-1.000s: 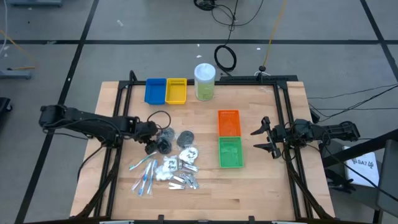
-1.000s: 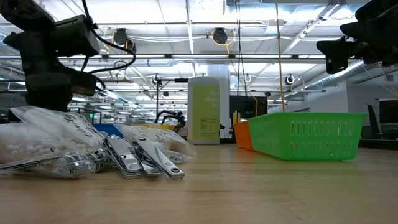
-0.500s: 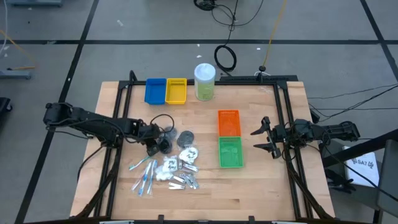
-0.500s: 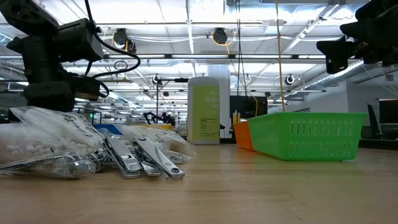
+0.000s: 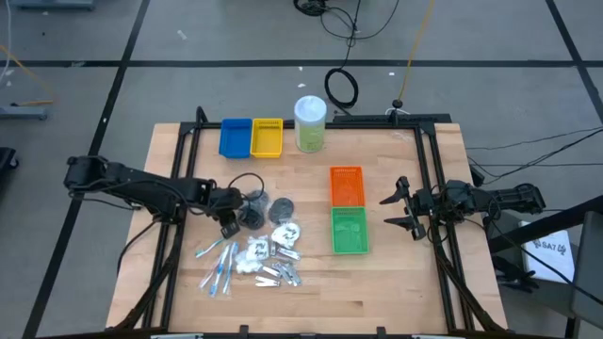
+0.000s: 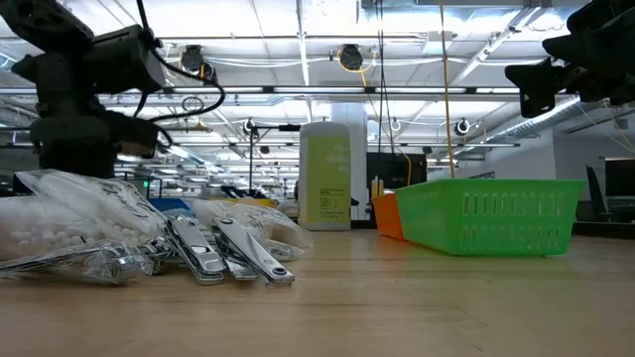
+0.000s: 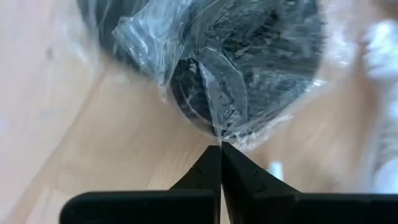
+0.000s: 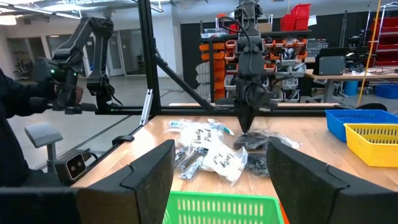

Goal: Pick & Place Travel size toiletries
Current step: Put the black hairbrush into the blue bin

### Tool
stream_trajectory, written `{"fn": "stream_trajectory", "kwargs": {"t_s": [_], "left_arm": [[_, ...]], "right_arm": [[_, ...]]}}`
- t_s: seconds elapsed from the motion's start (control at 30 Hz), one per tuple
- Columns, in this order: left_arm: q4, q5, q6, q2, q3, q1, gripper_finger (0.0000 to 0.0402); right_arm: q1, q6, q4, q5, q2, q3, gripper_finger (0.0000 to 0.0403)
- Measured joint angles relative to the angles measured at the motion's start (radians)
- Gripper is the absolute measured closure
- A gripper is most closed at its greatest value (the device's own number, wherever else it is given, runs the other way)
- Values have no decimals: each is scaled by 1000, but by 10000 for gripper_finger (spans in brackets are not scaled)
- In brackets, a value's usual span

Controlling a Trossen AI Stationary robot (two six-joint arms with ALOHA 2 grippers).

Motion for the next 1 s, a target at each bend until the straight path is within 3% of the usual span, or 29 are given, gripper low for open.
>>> {"fn": "stream_trajectory", "kwargs": {"t_s": [0.33, 0.47, 0.73, 1.0], "left_arm": [[-39, -12, 86, -107, 120, -10, 401], [-69, -72, 113, -163, 178, -27, 401], [-77, -309, 187, -259, 282, -16, 402], [-73, -665, 204, -304, 318, 79, 401]], "right_arm": [[0, 0, 0, 0, 0, 0, 161], [0, 0, 0, 0, 0, 0, 161], [0, 0, 0, 0, 0, 0, 161], [0, 0, 0, 0, 0, 0, 161]]}}
